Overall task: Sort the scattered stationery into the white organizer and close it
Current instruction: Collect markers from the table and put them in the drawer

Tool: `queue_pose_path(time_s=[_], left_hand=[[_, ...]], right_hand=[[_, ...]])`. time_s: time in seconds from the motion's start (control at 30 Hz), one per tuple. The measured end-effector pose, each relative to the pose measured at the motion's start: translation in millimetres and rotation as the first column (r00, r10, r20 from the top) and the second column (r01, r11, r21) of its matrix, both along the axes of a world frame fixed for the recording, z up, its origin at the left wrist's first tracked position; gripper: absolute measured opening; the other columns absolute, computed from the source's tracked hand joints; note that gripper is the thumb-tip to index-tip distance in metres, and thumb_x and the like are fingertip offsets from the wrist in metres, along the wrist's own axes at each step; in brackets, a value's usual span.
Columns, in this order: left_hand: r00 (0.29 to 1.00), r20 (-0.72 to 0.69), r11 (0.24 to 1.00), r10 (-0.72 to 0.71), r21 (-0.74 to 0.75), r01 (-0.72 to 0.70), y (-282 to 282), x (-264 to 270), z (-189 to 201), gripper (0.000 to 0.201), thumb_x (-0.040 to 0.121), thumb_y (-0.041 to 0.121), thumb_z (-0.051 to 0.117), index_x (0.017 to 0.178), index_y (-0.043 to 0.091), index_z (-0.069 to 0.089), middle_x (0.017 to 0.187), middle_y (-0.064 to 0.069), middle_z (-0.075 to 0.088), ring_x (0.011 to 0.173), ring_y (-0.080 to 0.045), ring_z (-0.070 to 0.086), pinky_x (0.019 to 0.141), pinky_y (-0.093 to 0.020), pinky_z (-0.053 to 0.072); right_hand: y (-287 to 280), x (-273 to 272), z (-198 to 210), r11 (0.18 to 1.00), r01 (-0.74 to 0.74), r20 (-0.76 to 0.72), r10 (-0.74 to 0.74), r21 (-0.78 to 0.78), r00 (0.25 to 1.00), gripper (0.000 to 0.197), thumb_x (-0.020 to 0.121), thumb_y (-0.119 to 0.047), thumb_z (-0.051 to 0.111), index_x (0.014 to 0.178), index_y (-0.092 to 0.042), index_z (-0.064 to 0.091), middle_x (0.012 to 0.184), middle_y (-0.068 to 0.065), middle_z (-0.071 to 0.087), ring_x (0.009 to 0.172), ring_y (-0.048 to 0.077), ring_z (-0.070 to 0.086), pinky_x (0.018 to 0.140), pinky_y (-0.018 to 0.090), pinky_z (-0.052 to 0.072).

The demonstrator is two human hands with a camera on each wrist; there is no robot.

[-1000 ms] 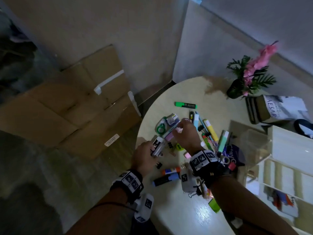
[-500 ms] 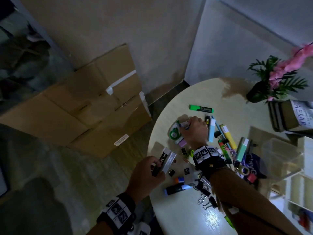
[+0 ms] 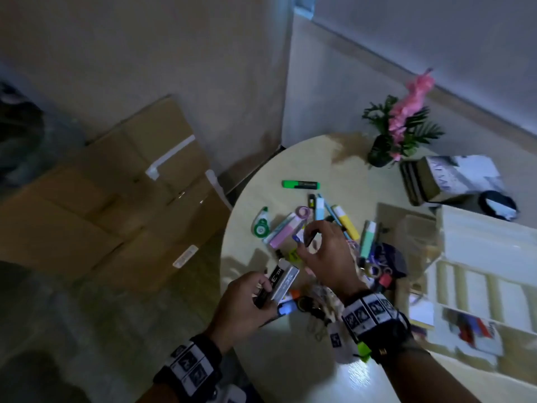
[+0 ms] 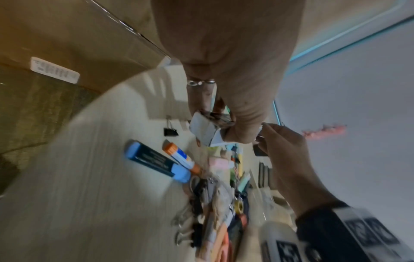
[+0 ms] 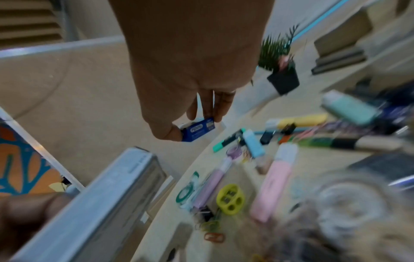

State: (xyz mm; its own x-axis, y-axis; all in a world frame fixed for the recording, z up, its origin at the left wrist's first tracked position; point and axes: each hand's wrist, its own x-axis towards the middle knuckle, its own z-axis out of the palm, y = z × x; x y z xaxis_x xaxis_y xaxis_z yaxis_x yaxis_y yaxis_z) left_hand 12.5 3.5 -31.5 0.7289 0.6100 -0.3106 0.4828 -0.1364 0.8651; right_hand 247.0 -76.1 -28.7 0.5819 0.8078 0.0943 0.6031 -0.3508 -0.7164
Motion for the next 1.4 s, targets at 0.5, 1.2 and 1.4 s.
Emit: queue_pose_path(time_s=[0.5, 1.2, 1.4], left_hand=[[0.944, 0.086, 0.948, -0.319, 0.011, 0.319, -137.5, 89.2, 14.7, 0.024, 0.071, 0.026, 0.082, 0.084, 0.029, 0.063, 0.072, 0.003, 0.065, 0.069, -0.017, 0.065, 0.066, -0.040, 0.058], [0.961, -0.037, 0.959, -0.273, 0.069, 0.275, -193.6, 78.0, 29.8, 0.023, 0.077, 0.027, 0.083, 0.088, 0.029, 0.063, 0.092, 0.011, 0.065, 0.089, -0.011, 0.066, 0.081, -0.025, 0.058], [0.951, -0.029, 0.948, -0.309, 0.070, 0.310, -213.1, 102.9, 31.7, 0.025, 0.079, 0.037, 0.080, 0.094, 0.026, 0.064, 0.087, 0.003, 0.067, 0.080, -0.014, 0.068, 0.078, -0.040, 0.060]], right_hand=[[-297.8, 101.9, 54.8, 0.860, 0.494, 0.010, -0.497, -0.126, 0.868, 0.022, 0.076, -0.028, 0.074, 0.080, -0.034, 0.054, 0.086, -0.014, 0.062, 0.081, 0.019, 0.066, 0.065, 0.046, 0.059], [-291.6, 171.6, 2.6, 0.903, 0.355, 0.235, -0.300, -0.241, 0.924, 0.022, 0.077, 0.009, 0.064, 0.080, -0.011, 0.073, 0.088, 0.011, 0.070, 0.075, 0.032, 0.068, 0.065, 0.030, 0.049], [-292.2, 166.8, -8.5, 0.926, 0.369, 0.181, -0.351, -0.076, 0.919, 0.019, 0.085, 0.010, 0.065, 0.092, -0.001, 0.078, 0.106, 0.014, 0.069, 0.088, 0.028, 0.067, 0.080, 0.022, 0.048]])
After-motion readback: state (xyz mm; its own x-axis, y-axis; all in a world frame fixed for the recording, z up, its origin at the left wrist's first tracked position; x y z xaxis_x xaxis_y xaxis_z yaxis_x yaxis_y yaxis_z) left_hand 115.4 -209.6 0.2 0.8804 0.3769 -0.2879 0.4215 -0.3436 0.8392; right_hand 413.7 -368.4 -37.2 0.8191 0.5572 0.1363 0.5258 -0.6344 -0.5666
